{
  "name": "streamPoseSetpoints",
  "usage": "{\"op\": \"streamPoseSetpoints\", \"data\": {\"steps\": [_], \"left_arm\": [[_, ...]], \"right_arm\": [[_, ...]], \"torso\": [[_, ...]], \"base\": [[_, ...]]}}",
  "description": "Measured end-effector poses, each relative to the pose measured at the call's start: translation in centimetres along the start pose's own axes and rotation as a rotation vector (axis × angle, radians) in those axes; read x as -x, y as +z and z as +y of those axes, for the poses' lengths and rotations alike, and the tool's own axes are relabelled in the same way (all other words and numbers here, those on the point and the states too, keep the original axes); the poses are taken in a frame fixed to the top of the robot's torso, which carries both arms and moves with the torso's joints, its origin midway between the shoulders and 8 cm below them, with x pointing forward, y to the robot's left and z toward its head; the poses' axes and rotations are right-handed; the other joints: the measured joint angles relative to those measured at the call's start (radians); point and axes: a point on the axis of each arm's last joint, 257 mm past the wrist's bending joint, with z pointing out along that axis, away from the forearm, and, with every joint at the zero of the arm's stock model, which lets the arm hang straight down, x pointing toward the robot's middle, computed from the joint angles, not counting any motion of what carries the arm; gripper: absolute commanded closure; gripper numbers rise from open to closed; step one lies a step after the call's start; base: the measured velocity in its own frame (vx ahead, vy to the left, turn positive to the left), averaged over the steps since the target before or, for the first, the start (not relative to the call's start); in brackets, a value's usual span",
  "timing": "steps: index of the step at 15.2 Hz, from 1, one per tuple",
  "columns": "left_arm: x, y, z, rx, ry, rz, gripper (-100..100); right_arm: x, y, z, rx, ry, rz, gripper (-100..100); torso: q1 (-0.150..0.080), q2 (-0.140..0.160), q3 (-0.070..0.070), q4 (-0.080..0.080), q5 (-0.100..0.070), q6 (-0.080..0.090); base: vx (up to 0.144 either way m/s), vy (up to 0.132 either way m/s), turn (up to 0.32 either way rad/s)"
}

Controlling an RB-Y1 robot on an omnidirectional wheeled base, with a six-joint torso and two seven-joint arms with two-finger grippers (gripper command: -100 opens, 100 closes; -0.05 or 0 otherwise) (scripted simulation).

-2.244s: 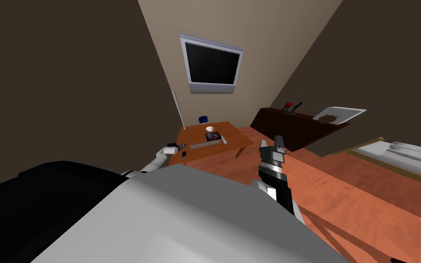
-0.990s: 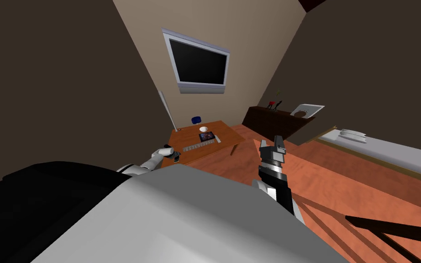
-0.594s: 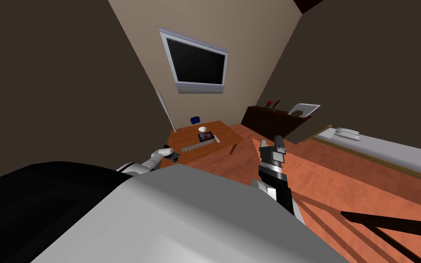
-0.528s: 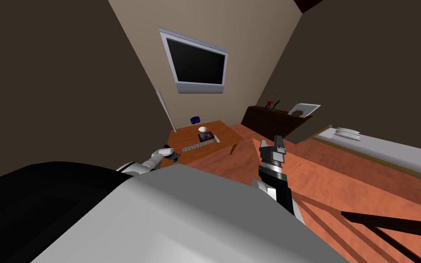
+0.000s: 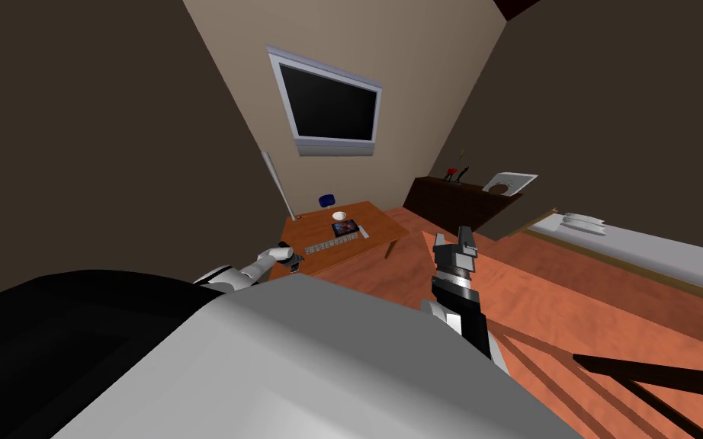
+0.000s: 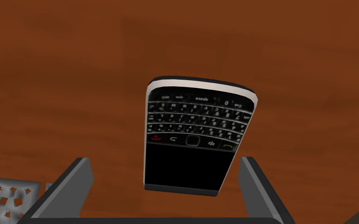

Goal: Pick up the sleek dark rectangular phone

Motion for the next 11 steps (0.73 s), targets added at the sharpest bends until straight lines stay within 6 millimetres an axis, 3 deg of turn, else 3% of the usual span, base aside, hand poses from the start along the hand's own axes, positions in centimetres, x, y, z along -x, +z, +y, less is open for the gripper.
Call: {"op": "streamPoseSetpoints", "data": {"steps": [11], "left_arm": [[-0.8,0.9,-1.2,0.001,0.001,0.001,-100]], "right_arm": [[0.0,0.0,0.0,0.0,0.0,0.0,0]], "torso": [[0.0,0.0,0.0,0.0,0.0,0.0]], "base": [[-0.002,0.021,0.005]]}}
